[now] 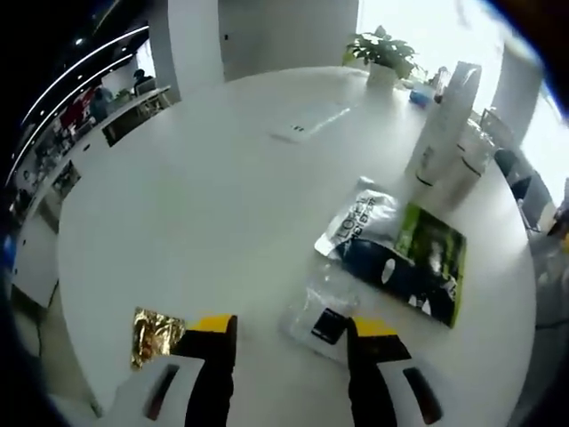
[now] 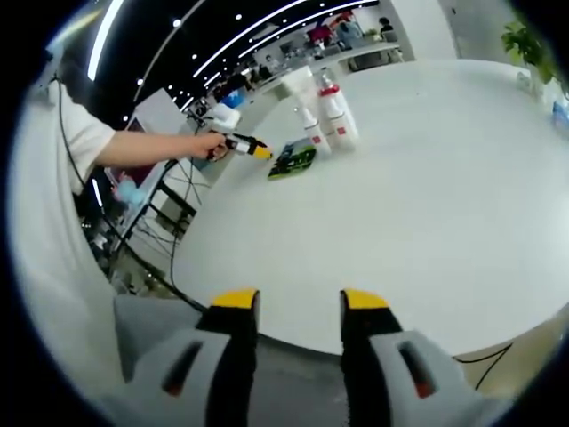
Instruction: Arrange the skincare products in the storage area until every visible bottle or jar stands upright without overlapping.
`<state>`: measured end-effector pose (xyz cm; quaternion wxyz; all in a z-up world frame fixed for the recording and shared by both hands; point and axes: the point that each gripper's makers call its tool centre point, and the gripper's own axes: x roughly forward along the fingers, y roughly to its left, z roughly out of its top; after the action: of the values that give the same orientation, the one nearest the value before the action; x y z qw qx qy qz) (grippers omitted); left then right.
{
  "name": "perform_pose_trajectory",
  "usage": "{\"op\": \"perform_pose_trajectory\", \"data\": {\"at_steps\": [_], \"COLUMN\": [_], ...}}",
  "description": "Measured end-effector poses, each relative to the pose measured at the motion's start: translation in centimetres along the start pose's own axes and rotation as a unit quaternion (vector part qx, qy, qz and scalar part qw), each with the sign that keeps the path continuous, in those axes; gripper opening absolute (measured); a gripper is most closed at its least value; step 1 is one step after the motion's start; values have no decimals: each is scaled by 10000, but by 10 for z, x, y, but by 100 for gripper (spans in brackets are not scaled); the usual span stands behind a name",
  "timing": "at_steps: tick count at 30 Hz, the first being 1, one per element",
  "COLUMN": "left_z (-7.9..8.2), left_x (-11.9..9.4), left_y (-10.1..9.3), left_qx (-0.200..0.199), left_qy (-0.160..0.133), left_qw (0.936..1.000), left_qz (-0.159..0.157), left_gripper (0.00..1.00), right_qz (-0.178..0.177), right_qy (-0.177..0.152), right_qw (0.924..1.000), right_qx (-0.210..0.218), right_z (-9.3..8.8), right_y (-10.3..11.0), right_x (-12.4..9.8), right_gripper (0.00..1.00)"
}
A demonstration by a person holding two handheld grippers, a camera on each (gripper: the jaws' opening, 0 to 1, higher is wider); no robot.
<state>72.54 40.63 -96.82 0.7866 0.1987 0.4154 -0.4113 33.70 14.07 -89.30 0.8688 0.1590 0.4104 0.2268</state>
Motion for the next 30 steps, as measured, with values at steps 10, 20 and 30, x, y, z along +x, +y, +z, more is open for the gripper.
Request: {"op": "perform_pose_trajectory", "data": {"at_steps": [10, 20, 30], "left_z": [-2, -29, -37], "left_x": [-24, -13, -1], "left_y": [77, 118, 122], "left_qx": [-186, -528, -568], "left_qy": [-330, 88, 295], "left_qw": [9930, 9946, 9967], "left_qz": [1115, 890, 491], "left_gripper": [73, 72, 62], "right_qz": [-28, -67, -113], "right_qy": [1, 65, 101], "right_qw": [10000, 9999, 9999], "right_qx": [17, 49, 67], "right_z": [0, -2, -3], "right_y": [-2, -4, -5], "right_x": [0, 1, 1], "right_gripper": [37, 37, 37]}}
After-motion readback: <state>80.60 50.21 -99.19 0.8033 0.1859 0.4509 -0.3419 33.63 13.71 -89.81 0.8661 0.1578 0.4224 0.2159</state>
